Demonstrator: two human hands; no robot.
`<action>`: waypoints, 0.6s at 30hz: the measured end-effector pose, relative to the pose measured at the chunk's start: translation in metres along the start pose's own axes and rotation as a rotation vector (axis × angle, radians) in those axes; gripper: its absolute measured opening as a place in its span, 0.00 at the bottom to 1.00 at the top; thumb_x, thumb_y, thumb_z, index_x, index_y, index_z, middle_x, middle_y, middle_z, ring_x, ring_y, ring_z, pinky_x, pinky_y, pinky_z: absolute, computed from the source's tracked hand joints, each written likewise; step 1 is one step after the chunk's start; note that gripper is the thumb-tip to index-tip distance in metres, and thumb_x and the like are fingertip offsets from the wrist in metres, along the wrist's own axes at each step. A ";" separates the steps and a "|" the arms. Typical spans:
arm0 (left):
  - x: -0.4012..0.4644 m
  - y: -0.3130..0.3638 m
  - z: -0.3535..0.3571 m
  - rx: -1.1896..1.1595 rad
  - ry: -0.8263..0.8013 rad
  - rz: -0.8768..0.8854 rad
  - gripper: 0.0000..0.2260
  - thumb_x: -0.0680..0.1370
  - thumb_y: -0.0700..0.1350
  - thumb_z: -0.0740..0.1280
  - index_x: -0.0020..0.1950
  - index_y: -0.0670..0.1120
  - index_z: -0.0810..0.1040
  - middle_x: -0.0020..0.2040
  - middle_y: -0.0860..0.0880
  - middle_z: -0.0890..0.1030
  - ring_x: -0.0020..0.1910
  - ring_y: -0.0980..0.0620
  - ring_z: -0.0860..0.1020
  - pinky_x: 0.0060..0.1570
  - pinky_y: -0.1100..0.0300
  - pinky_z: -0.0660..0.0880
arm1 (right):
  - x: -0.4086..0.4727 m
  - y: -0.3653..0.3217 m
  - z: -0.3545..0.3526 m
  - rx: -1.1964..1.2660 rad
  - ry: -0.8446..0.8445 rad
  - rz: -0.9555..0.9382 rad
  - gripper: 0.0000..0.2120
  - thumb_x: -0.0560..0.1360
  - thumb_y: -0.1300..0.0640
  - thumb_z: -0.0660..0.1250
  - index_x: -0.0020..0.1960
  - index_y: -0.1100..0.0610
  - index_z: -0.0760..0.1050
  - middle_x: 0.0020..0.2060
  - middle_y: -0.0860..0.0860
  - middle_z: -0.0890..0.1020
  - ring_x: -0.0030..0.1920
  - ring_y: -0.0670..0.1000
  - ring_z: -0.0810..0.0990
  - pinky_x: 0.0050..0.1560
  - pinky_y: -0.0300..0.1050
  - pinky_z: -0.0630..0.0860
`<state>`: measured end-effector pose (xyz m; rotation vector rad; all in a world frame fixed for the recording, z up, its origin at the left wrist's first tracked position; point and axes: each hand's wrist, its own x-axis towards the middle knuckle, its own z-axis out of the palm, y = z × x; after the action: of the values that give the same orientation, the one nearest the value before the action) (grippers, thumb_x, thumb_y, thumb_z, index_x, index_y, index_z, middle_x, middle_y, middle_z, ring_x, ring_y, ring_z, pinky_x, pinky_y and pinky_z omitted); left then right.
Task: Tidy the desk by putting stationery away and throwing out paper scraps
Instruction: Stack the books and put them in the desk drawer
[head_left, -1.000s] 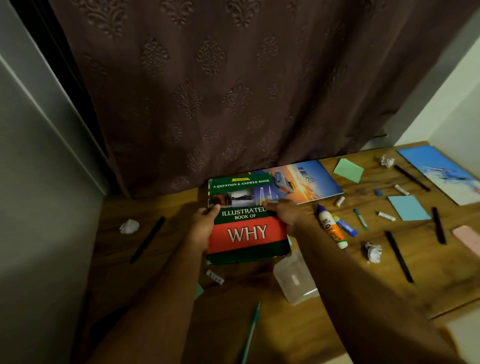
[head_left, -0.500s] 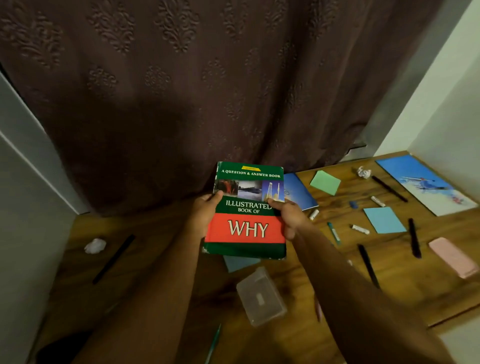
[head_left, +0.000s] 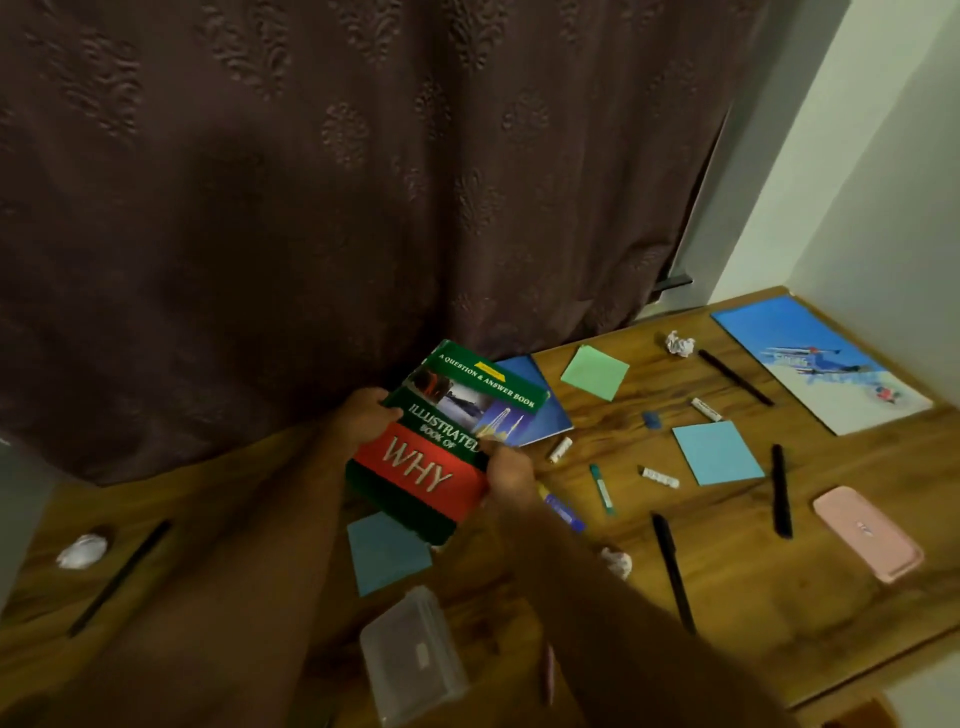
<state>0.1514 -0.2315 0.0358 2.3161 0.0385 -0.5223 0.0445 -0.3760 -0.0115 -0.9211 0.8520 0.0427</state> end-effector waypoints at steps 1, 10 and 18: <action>0.007 0.003 -0.001 0.027 0.008 0.004 0.09 0.79 0.39 0.63 0.58 0.39 0.78 0.55 0.38 0.80 0.54 0.40 0.79 0.56 0.49 0.74 | -0.001 0.002 0.002 0.017 -0.009 0.032 0.10 0.76 0.60 0.64 0.57 0.61 0.74 0.48 0.61 0.83 0.46 0.61 0.83 0.51 0.60 0.80; 0.065 0.028 0.023 0.169 -0.095 0.102 0.15 0.76 0.54 0.66 0.51 0.44 0.81 0.47 0.42 0.83 0.47 0.43 0.82 0.54 0.46 0.78 | 0.008 0.013 0.010 0.107 0.004 0.126 0.07 0.81 0.59 0.60 0.57 0.59 0.72 0.51 0.58 0.83 0.48 0.58 0.83 0.40 0.52 0.78; 0.130 0.031 0.052 0.269 -0.128 0.233 0.15 0.75 0.55 0.69 0.53 0.45 0.80 0.47 0.45 0.83 0.47 0.45 0.81 0.50 0.52 0.78 | 0.047 0.016 0.038 0.098 0.214 0.102 0.09 0.77 0.57 0.62 0.57 0.57 0.72 0.46 0.58 0.81 0.44 0.57 0.82 0.46 0.51 0.76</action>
<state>0.2572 -0.3051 -0.0260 2.4969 -0.3799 -0.5829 0.0941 -0.3538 -0.0421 -0.7992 1.0900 -0.0096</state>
